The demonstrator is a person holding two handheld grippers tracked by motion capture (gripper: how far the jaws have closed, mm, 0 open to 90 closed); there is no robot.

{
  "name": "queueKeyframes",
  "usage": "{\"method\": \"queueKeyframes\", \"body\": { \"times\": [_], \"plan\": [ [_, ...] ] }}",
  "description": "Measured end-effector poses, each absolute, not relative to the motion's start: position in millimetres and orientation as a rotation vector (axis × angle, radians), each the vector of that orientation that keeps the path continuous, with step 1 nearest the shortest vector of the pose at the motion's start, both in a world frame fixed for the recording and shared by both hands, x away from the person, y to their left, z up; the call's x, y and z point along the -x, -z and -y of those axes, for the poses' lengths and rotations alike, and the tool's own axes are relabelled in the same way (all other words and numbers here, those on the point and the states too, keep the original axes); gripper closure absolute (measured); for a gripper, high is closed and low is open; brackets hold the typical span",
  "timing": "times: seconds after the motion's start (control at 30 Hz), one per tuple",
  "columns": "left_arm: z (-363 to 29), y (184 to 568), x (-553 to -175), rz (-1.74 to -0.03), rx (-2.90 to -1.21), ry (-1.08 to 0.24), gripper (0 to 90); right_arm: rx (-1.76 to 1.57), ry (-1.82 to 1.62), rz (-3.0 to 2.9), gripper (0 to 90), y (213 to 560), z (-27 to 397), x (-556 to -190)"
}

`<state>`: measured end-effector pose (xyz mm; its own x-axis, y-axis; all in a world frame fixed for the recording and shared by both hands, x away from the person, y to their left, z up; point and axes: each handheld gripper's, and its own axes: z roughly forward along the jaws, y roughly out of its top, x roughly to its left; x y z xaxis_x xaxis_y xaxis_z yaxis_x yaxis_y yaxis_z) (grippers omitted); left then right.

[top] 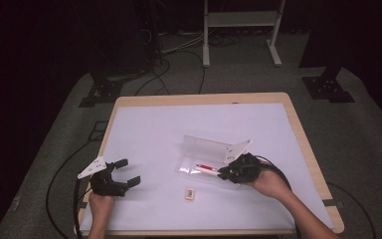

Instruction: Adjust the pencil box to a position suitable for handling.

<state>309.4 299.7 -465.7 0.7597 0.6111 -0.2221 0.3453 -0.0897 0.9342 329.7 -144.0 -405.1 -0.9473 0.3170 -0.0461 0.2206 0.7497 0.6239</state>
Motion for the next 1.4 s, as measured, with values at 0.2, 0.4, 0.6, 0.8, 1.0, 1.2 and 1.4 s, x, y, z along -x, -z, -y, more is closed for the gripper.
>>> {"method": "queueKeyframes", "body": {
  "times": [0.2,0.4,0.6,0.8,1.0,1.2,1.4],
  "plan": [
    [-300,466,-309,-0.762,-1.700,-0.263,0.0,-0.430,-0.963,-2.804,78.0,408,139,-334],
    [-300,466,-309,-0.766,-1.699,-0.261,0.0,-0.442,-0.957,-2.808,78.0,411,137,-338],
    [-300,466,-309,-0.766,-1.699,-0.261,0.0,-0.448,-0.941,-2.821,78.0,416,135,-343],
    [-300,466,-309,-0.766,-1.698,-0.261,0.0,-0.461,-0.920,-2.838,78.0,421,134,-348],
    [-300,466,-309,-0.765,-1.699,-0.261,0.0,-0.474,-0.906,-2.847,78.0,425,133,-352],
    [-300,466,-310,-0.766,-1.698,-0.260,0.0,-0.480,-0.896,-2.856,77.9,429,132,-354],
    [-300,466,-309,-0.765,-1.699,-0.261,0.0,-0.487,-0.880,-2.869,77.9,432,130,-356]
  ]
}}
